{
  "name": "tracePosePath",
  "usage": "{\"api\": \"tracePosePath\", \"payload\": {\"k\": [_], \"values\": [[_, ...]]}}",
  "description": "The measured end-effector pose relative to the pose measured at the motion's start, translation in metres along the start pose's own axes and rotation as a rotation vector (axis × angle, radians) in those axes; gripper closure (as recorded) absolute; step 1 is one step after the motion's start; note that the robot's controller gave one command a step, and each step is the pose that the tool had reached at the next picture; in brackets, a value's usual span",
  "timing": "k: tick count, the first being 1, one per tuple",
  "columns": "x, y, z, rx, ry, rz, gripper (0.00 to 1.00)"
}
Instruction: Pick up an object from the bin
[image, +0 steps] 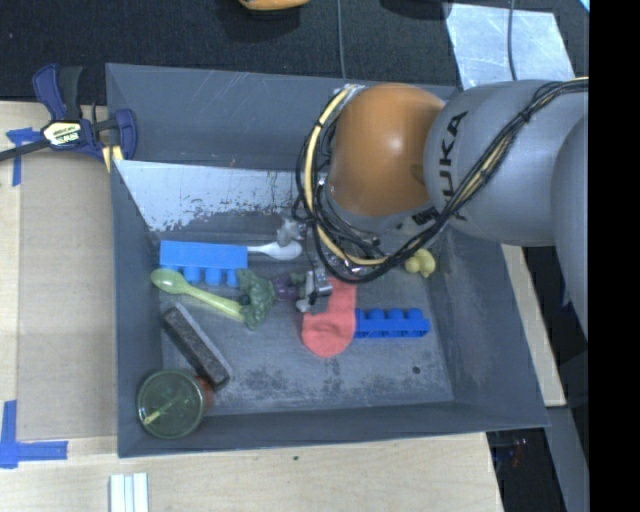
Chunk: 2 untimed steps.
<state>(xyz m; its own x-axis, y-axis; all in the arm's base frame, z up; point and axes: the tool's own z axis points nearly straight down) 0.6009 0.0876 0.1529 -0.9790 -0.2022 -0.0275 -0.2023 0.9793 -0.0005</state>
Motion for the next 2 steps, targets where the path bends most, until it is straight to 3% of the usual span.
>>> {"api": "tracePosePath", "payload": {"k": [1, 2], "values": [[-0.003, -0.003, 0.068, -0.001, -0.008, 0.06, 0.0], [-0.009, 0.007, 0.082, 0.0, -0.006, 0.064, 1.0]]}}
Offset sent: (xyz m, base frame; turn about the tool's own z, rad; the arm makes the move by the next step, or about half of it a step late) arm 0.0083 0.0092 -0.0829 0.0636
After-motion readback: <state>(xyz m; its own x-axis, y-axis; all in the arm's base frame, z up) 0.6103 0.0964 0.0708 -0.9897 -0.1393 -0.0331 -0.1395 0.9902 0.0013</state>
